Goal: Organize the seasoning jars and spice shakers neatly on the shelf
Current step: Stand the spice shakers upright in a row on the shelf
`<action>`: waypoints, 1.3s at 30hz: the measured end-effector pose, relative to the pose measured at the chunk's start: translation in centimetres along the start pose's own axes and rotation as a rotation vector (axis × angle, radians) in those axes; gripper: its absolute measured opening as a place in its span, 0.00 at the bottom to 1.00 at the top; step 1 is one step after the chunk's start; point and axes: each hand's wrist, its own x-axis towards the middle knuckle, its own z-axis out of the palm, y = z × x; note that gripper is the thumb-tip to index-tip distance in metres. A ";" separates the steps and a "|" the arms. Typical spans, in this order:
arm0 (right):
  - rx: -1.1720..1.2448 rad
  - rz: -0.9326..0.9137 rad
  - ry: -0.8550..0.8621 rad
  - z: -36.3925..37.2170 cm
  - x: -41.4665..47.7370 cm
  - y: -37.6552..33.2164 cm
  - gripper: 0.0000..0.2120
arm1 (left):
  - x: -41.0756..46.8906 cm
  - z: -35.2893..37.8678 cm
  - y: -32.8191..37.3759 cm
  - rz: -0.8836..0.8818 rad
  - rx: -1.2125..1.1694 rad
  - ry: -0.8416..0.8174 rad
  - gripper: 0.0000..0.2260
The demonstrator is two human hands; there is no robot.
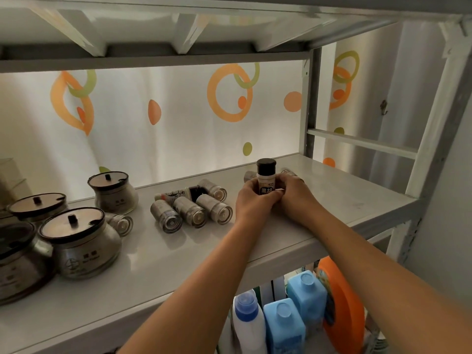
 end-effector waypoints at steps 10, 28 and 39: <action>0.016 0.064 -0.003 0.0 -0.4 -0.7 0.15 | -2.0 -0.4 1.8 -0.041 0.064 -0.014 0.21; 0.287 -0.114 0.007 2.0 -5.1 -8.2 0.19 | -6.8 -13.4 4.9 0.026 -0.104 0.215 0.30; -0.224 -0.154 -0.101 6.2 -4.3 -9.1 0.24 | -7.0 -14.8 3.8 -0.023 -0.094 0.205 0.28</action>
